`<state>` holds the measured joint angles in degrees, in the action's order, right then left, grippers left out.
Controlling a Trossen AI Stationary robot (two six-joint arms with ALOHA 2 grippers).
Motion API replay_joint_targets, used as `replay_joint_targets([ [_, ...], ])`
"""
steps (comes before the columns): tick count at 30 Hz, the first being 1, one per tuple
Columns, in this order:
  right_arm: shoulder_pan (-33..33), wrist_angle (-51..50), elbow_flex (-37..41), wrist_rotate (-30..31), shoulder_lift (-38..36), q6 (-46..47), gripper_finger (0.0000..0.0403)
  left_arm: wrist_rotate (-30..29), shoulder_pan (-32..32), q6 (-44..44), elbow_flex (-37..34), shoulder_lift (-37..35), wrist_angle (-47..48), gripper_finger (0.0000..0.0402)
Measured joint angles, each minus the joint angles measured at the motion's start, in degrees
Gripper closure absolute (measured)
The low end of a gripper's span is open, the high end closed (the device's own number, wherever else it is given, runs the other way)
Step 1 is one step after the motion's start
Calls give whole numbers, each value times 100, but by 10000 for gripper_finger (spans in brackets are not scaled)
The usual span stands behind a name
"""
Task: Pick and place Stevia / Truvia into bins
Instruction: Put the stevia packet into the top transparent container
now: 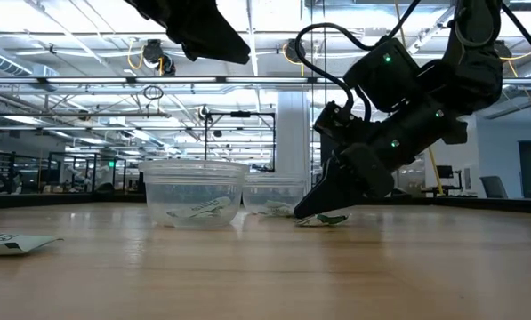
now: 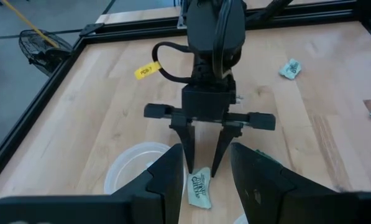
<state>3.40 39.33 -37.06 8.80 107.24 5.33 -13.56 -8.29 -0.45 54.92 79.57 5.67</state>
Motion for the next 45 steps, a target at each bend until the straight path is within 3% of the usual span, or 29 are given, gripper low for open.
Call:
replay_joint_targets([
  [15, -2, -77, 2, -1, -2, 104, 394, 0, 0, 0, 0, 0, 4, 261],
  [18, 5, 155, 16, -84, 2, 107, 399, 0, 0, 0, 0, 0, 4, 261],
  [21, 7, 360, 0, -566, -134, 112, 398, 0, 2, 0, 0, 0, 7, 261],
  [27, 130, 371, -50, -1179, -885, 38, 401, 2, 0, -1, 0, 0, -3, 261],
  [29, 193, 375, -59, -919, -1207, -205, 402, 0, 2, -1, 0, 0, -13, 261],
  [34, 115, -462, -78, 626, -1918, -660, 402, 2, 0, -2, 0, 0, -27, 261],
  [38, -254, -2149, -462, 624, -2193, 388, 402, 5, 2, 0, 0, 0, -37, 261],
  [40, -355, -2668, -690, 610, -2175, 428, 402, 4, 2, 0, 0, 0, -66, 261],
  [45, -399, -2815, -1234, 432, -1851, 16, 403, 4, 2, -2, 0, 0, -173, 261],
])
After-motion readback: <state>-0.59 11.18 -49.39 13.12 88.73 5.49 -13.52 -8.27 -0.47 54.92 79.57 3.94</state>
